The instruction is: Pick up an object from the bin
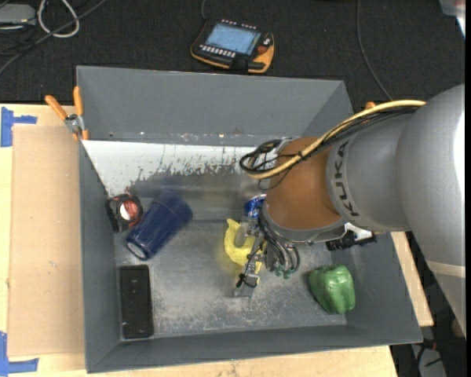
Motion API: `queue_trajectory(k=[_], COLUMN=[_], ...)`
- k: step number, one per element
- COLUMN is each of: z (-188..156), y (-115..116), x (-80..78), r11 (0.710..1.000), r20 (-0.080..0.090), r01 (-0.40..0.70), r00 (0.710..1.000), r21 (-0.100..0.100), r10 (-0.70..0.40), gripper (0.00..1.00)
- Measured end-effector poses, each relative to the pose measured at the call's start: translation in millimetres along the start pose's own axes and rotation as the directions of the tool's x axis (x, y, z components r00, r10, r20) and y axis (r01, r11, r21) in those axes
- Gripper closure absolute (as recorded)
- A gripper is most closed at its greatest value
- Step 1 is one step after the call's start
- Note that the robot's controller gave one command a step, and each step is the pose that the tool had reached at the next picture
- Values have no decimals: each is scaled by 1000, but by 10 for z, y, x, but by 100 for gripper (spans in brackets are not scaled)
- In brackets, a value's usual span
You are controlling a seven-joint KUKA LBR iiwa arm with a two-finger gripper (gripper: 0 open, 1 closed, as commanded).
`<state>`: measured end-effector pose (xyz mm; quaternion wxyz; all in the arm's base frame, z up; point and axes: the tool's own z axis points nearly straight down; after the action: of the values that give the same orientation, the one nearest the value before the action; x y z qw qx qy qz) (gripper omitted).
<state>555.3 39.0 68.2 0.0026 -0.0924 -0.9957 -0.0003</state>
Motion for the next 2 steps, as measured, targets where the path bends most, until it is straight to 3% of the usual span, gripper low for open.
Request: queue_trajectory(k=[1,2], z=[-1,-1], y=[73,20], x=[15,3], r11=[1000,1000], r20=[2,0], r01=[2,0], r00=[1000,1000], r21=[-2,-1], r10=[-2,0], gripper=[0,100])
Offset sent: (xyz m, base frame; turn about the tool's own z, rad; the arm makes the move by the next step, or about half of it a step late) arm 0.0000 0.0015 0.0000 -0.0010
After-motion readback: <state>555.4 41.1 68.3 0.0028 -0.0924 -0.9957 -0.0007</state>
